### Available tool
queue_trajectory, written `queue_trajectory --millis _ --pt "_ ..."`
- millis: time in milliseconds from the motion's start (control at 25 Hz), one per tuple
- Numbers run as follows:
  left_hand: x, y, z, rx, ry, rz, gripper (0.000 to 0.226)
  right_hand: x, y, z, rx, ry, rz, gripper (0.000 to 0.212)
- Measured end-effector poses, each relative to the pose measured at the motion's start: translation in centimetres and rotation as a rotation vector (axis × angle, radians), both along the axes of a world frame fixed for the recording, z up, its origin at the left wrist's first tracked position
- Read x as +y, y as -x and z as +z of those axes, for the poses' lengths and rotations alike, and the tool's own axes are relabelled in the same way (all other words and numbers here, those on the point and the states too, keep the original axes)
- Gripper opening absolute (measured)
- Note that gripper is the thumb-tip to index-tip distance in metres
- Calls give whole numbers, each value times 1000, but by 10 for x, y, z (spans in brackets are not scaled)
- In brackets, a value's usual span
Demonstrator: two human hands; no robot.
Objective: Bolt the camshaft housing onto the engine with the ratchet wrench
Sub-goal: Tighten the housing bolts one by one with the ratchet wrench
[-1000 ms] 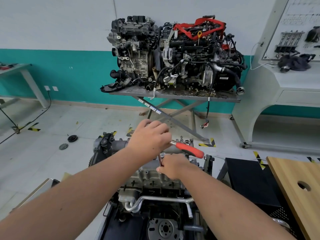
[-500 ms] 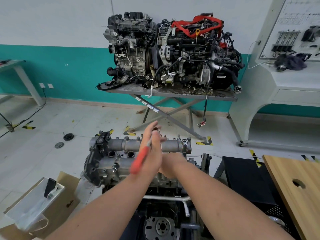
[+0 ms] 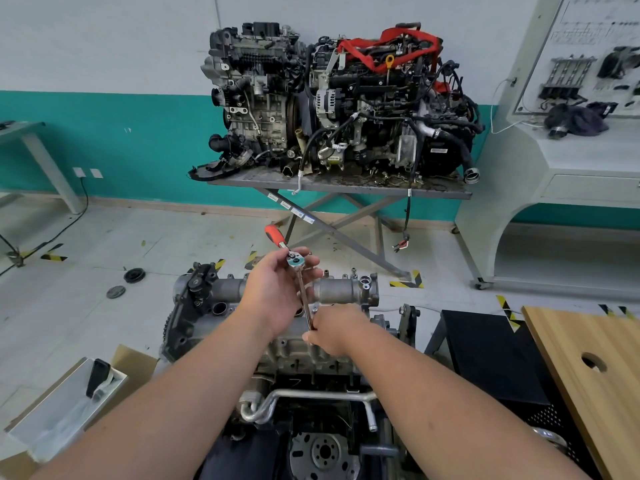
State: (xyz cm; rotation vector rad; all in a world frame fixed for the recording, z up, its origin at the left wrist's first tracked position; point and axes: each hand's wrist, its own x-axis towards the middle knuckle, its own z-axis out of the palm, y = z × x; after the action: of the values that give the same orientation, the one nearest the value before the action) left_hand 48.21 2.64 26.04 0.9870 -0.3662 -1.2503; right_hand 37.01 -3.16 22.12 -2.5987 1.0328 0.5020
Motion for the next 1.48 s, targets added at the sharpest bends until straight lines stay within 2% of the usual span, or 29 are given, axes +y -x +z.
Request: queue_trajectory --millis 240,400,560,680,720,800,920,1000,1040,1080,1160,1200,1400,1480 --pt "-3 -5 6 -83 -49 -61 16 -1 2 -3 -20 -11 9 42" --pt "-2 -12 8 -85 -26 -121 17 -2 1 -7 -17 19 17 41" --pt "0 -19 20 -236 -71 -216 27 -2 1 -10 -37 33 25 38" --pt "-3 -22 35 -426 -196 -249 22 -3 1 -12 -54 42 41 39" --pt "-6 -20 40 -545 -243 -259 18 -4 2 -13 -62 52 47 40" --pt "-12 -13 50 -936 -305 -319 14 -4 2 -16 -80 61 44 41" --pt "-19 -2 54 -1796 -306 -430 25 -4 0 -17 -79 60 26 38" --pt "-14 -3 46 -2323 -191 -317 32 -4 1 -17 -77 48 18 36" --pt "-8 -4 40 -2458 -60 -223 34 -3 1 -17 -88 38 9 36" --pt "-2 -4 33 -2488 76 -125 36 -3 1 -18 -106 29 -1 37" --pt "7 -5 16 -2298 233 90 39 -2 1 -19 -128 25 -4 36" --pt "8 -3 8 -2125 216 149 41 -1 1 -18 -122 22 2 36" --pt "10 25 -18 -1022 182 224 32 0 0 -11 -31 35 55 38" --pt "3 32 -11 -515 74 197 38 -1 -2 -10 24 67 54 41"
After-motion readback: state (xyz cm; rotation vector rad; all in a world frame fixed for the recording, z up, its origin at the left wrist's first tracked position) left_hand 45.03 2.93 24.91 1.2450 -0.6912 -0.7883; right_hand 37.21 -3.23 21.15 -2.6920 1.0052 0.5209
